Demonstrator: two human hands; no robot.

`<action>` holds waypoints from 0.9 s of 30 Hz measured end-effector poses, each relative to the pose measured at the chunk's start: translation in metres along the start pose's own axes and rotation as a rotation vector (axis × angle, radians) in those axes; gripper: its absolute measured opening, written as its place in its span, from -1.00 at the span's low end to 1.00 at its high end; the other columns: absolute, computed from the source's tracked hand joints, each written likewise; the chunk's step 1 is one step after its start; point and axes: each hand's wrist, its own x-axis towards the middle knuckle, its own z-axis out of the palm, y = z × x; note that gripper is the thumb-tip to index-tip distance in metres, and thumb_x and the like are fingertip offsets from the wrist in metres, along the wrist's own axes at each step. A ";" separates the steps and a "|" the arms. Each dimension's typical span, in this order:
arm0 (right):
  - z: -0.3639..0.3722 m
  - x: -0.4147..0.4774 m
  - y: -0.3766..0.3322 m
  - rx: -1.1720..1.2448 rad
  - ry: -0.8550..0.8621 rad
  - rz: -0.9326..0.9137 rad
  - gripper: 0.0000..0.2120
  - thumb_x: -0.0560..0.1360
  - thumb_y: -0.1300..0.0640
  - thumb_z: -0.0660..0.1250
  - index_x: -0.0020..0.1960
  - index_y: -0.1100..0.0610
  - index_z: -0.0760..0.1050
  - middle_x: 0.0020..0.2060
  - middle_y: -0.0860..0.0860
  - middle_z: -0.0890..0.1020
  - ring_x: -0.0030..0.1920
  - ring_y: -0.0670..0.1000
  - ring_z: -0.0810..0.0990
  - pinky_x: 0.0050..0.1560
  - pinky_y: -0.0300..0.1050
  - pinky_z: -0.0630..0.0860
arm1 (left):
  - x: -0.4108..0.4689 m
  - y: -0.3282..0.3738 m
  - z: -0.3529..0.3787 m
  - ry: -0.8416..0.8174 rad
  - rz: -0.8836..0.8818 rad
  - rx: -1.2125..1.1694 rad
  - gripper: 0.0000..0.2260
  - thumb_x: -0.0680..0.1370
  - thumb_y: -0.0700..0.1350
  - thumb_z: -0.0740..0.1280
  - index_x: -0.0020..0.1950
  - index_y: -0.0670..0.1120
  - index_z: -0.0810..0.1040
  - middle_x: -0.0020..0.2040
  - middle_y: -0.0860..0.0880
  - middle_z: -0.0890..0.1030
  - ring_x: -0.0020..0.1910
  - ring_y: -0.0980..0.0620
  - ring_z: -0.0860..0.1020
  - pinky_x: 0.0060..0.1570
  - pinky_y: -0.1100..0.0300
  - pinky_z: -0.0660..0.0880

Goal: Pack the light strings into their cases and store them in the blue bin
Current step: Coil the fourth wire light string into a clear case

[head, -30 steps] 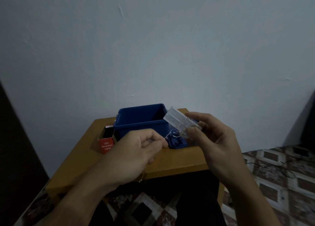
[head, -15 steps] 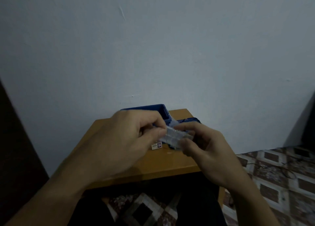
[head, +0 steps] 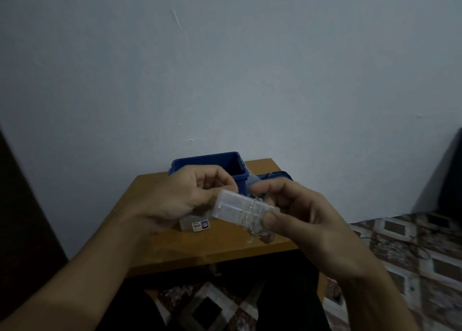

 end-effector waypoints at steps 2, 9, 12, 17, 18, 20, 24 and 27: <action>-0.001 0.001 0.002 -0.003 0.042 -0.029 -0.66 0.51 0.21 0.38 0.28 0.14 0.55 -0.06 0.33 0.53 -0.13 0.19 0.57 -0.15 -0.07 0.57 | -0.003 -0.010 0.010 0.026 -0.007 -0.159 -0.87 0.42 -0.11 0.43 -0.05 -0.07 0.61 -0.25 -0.03 0.62 -0.34 -0.01 0.45 -0.42 0.27 0.35; 0.001 0.004 0.007 -0.009 0.188 -0.075 -0.68 0.50 0.14 0.39 0.25 0.11 0.58 -0.09 0.20 0.62 -0.17 0.13 0.59 -0.12 -0.05 0.55 | -0.009 -0.028 0.041 0.186 0.109 -0.376 -0.71 0.51 -0.04 0.41 0.13 -0.20 0.57 -0.38 0.00 0.37 -0.53 0.15 0.17 -0.51 0.28 0.11; 0.004 0.005 0.005 -0.037 0.237 -0.090 -0.71 0.52 0.13 0.40 0.24 0.08 0.60 -0.10 0.23 0.62 -0.19 0.12 0.60 -0.12 -0.07 0.56 | -0.013 -0.024 0.048 0.248 0.178 -0.397 -0.81 0.49 -0.09 0.42 0.02 -0.17 0.63 -0.38 -0.03 0.36 -0.54 0.15 0.19 -0.52 0.30 0.16; 0.011 0.005 0.001 -0.105 0.316 -0.136 -0.66 0.54 0.19 0.34 0.30 0.06 0.56 -0.19 0.17 0.59 -0.20 0.09 0.62 -0.14 -0.13 0.58 | -0.016 -0.013 0.056 0.375 0.234 -0.294 -0.73 0.55 0.04 0.41 -0.34 0.00 0.61 -0.46 -0.07 0.35 -0.54 0.14 0.24 -0.48 0.25 0.20; 0.013 0.006 0.001 -0.145 0.326 -0.142 -0.65 0.54 0.18 0.33 0.32 0.03 0.54 -0.19 0.13 0.60 -0.19 0.08 0.63 -0.14 -0.14 0.59 | -0.015 -0.012 0.057 0.411 0.231 -0.269 -0.72 0.53 0.05 0.37 -0.36 0.00 0.61 -0.50 -0.03 0.35 -0.55 0.16 0.26 -0.48 0.30 0.24; 0.015 0.007 0.003 -0.219 0.325 -0.144 -0.63 0.57 0.16 0.33 0.35 -0.03 0.51 -0.20 0.09 0.61 -0.16 0.08 0.64 -0.13 -0.12 0.60 | -0.013 -0.011 0.058 0.465 0.221 -0.229 -0.68 0.52 0.05 0.34 -0.40 -0.05 0.59 -0.55 0.03 0.34 -0.57 0.18 0.27 -0.48 0.35 0.28; 0.012 0.006 0.007 -0.336 0.259 -0.107 -0.63 0.60 0.10 0.31 0.38 -0.16 0.49 -0.17 0.13 0.62 -0.14 0.13 0.64 -0.07 0.07 0.63 | -0.012 -0.014 0.054 0.486 0.244 -0.146 -0.62 0.53 0.05 0.33 -0.40 -0.17 0.54 -0.59 0.08 0.34 -0.59 0.20 0.29 -0.46 0.39 0.30; 0.009 0.004 0.006 -0.345 0.216 -0.075 -0.63 0.61 0.10 0.31 0.38 -0.14 0.49 -0.18 0.10 0.63 -0.14 0.09 0.65 -0.06 0.02 0.63 | -0.013 -0.015 0.054 0.475 0.258 -0.108 -0.65 0.54 0.01 0.32 -0.39 -0.14 0.55 -0.60 0.13 0.40 -0.59 0.23 0.36 -0.44 0.41 0.30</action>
